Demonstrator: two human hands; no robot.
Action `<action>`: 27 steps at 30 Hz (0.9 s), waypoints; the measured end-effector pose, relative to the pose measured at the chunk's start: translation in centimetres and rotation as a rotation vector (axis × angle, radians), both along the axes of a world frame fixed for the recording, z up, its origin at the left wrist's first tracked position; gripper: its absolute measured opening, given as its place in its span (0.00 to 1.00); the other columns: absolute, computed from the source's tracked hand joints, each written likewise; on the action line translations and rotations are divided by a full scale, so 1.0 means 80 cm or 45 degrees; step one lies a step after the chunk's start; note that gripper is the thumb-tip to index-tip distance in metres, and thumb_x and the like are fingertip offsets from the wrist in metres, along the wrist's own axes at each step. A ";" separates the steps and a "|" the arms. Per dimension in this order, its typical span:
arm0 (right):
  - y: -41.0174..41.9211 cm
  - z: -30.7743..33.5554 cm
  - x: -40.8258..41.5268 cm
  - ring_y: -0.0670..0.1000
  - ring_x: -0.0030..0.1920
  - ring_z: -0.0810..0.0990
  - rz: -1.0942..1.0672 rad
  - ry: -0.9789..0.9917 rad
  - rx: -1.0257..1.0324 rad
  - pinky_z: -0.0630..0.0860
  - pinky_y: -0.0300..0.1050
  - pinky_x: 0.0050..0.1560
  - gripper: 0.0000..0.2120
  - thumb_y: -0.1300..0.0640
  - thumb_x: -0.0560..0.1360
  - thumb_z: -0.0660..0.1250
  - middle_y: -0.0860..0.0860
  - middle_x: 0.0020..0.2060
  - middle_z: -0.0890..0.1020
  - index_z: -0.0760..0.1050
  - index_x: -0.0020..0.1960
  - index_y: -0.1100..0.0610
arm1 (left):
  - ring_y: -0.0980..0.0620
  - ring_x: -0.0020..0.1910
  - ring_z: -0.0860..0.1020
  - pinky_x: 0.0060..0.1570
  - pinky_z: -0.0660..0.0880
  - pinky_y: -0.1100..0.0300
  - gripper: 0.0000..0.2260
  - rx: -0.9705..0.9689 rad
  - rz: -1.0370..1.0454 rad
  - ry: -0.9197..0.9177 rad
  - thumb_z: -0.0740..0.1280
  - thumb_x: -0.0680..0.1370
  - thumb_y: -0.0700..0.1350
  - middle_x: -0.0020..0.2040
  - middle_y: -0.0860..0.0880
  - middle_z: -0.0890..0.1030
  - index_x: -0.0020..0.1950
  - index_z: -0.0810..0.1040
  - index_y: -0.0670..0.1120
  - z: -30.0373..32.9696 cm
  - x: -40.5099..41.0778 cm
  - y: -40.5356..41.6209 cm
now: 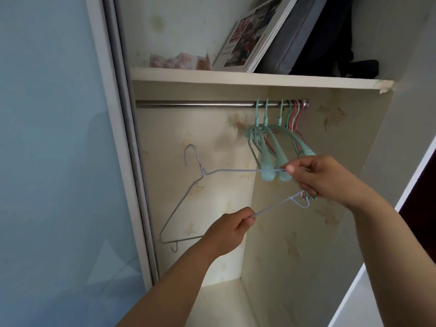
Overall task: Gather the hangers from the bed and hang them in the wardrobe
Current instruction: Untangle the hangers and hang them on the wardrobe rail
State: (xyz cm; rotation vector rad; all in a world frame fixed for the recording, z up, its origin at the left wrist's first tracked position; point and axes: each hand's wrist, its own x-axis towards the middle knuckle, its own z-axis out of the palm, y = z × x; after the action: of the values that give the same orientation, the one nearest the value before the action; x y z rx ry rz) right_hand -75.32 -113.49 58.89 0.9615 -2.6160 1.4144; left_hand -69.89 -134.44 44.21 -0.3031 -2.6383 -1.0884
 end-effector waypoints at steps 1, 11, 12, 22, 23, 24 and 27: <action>-0.002 0.001 0.000 0.51 0.24 0.65 -0.016 -0.028 0.032 0.66 0.40 0.28 0.09 0.50 0.77 0.65 0.51 0.20 0.69 0.81 0.47 0.54 | 0.53 0.30 0.64 0.33 0.63 0.57 0.08 -0.033 0.026 0.027 0.54 0.83 0.50 0.31 0.53 0.69 0.44 0.65 0.54 0.000 -0.002 -0.003; -0.059 0.001 -0.023 0.53 0.27 0.72 -0.555 0.259 -0.246 0.69 0.41 0.30 0.14 0.55 0.80 0.58 0.53 0.27 0.76 0.81 0.47 0.58 | 0.52 0.70 0.60 0.66 0.58 0.57 0.21 0.286 0.393 0.194 0.59 0.82 0.50 0.71 0.51 0.65 0.75 0.60 0.54 0.048 -0.041 -0.017; -0.066 0.001 -0.030 0.56 0.29 0.73 -0.575 0.260 -0.275 0.72 0.44 0.33 0.15 0.56 0.80 0.58 0.55 0.29 0.78 0.81 0.47 0.61 | 0.51 0.69 0.60 0.65 0.59 0.58 0.20 0.320 0.407 0.178 0.58 0.82 0.51 0.71 0.51 0.66 0.74 0.62 0.54 0.049 -0.043 -0.015; -0.064 -0.055 -0.056 0.64 0.42 0.77 -0.835 0.443 0.025 0.67 0.49 0.38 0.14 0.60 0.80 0.55 0.65 0.39 0.80 0.75 0.45 0.66 | 0.54 0.62 0.65 0.57 0.64 0.61 0.12 0.434 0.464 0.050 0.56 0.83 0.51 0.64 0.52 0.73 0.65 0.71 0.53 0.031 -0.047 -0.004; -0.060 -0.063 -0.055 0.65 0.42 0.77 -0.837 0.439 0.092 0.68 0.49 0.37 0.13 0.61 0.80 0.54 0.65 0.39 0.80 0.74 0.44 0.66 | 0.53 0.62 0.66 0.57 0.64 0.61 0.12 0.439 0.473 0.045 0.56 0.83 0.51 0.63 0.52 0.73 0.64 0.72 0.52 0.029 -0.048 -0.004; -0.057 -0.070 -0.056 0.65 0.42 0.78 -0.844 0.436 0.142 0.69 0.49 0.37 0.12 0.61 0.80 0.54 0.64 0.39 0.80 0.74 0.44 0.65 | 0.52 0.62 0.67 0.57 0.65 0.61 0.11 0.444 0.480 0.044 0.56 0.82 0.50 0.62 0.53 0.73 0.63 0.72 0.52 0.029 -0.048 -0.004; -0.046 -0.078 -0.059 0.66 0.43 0.79 -0.941 0.448 0.190 0.73 0.50 0.41 0.13 0.59 0.81 0.53 0.65 0.42 0.81 0.75 0.50 0.65 | 0.51 0.62 0.68 0.56 0.65 0.61 0.08 0.446 0.476 0.034 0.56 0.82 0.48 0.56 0.57 0.72 0.58 0.73 0.53 0.027 -0.049 0.001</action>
State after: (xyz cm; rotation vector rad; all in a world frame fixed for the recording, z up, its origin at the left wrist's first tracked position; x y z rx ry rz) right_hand -80.05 -117.14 52.64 0.1566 -2.4203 0.7945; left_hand -73.84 -134.35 46.40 0.2354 -2.2926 -1.3610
